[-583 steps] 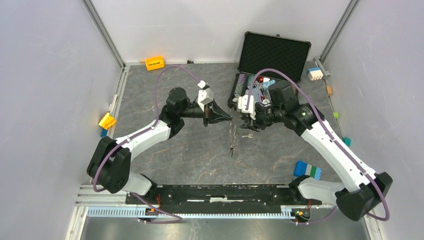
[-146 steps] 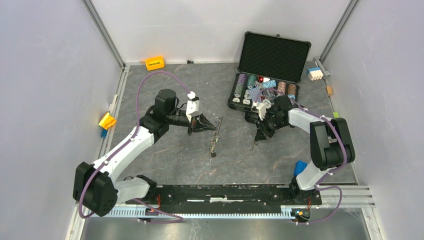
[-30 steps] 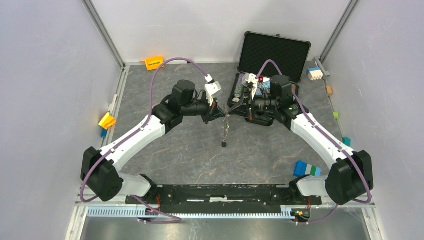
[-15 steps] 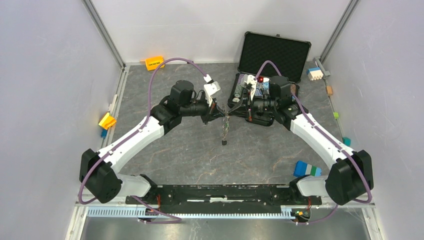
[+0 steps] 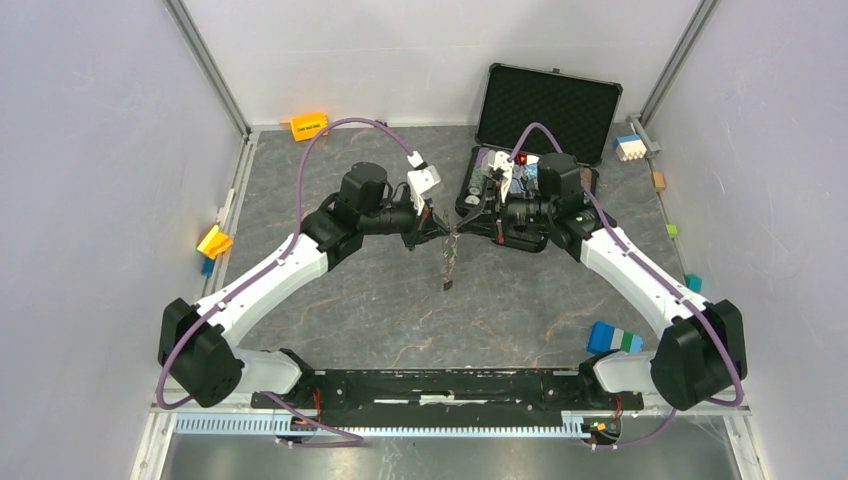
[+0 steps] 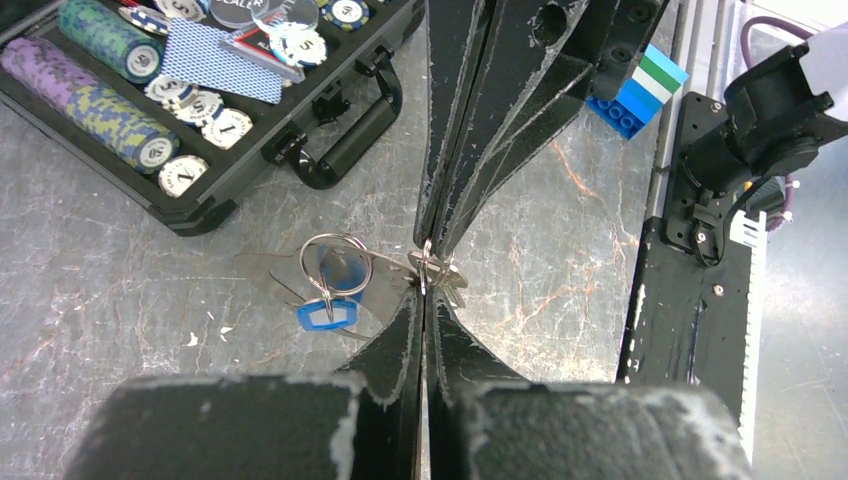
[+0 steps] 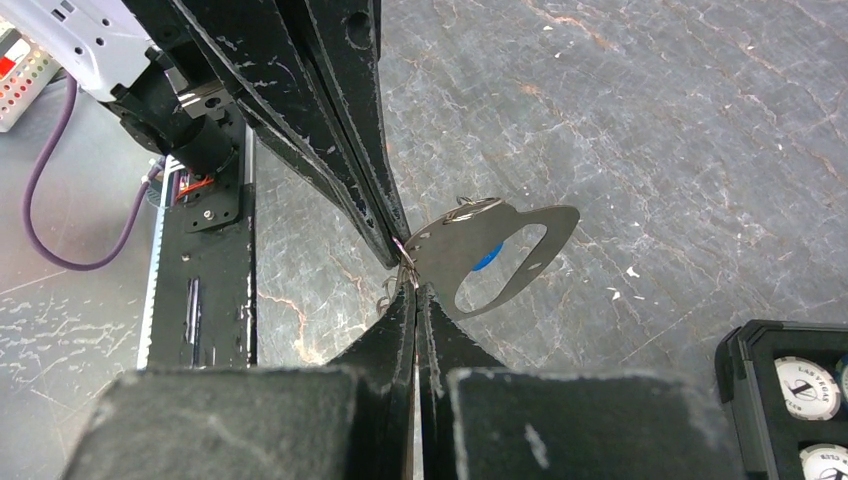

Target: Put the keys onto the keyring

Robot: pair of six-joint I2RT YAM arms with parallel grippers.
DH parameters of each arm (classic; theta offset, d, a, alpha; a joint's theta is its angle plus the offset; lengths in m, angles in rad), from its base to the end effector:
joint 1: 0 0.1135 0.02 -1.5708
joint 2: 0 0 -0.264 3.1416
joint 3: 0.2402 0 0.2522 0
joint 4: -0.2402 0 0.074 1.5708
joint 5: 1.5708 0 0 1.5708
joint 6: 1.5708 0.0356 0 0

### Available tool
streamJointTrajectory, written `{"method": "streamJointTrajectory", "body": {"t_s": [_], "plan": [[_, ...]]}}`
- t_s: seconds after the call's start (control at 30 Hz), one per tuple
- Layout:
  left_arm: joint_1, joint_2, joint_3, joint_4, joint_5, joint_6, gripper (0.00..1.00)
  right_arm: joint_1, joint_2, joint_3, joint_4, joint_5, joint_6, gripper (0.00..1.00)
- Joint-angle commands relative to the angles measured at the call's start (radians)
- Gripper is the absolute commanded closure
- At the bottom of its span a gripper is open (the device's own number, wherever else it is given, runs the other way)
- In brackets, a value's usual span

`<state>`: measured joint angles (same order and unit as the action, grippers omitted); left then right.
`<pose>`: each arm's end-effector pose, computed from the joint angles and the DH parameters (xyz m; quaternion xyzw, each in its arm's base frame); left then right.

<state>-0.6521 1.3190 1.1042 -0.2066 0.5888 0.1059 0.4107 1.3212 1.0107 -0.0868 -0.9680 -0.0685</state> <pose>0.2271 -0.1983 0.3332 0.4437 0.6879 -0.3748 0.4352 0.2571 0.1440 0.3152 -0.4252 0.6549 0.4653 0.4169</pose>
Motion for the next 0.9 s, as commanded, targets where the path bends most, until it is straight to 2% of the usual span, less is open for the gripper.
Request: {"method": "streamJointTrajectory", "body": {"t_s": [0.0,0.63,0.87], "plan": [[-0.001,-0.049,-0.012,0.066,0.089,0.031,0.98,-0.012,-0.009,-0.023,0.019,0.029,-0.017,1.00],[0.027,-0.061,-0.049,0.146,0.175,0.013,0.98,-0.011,-0.018,-0.046,0.028,0.034,-0.014,1.00],[0.032,-0.058,-0.068,0.178,0.207,0.020,0.98,-0.011,-0.023,-0.055,0.062,-0.007,0.010,1.00]]}}
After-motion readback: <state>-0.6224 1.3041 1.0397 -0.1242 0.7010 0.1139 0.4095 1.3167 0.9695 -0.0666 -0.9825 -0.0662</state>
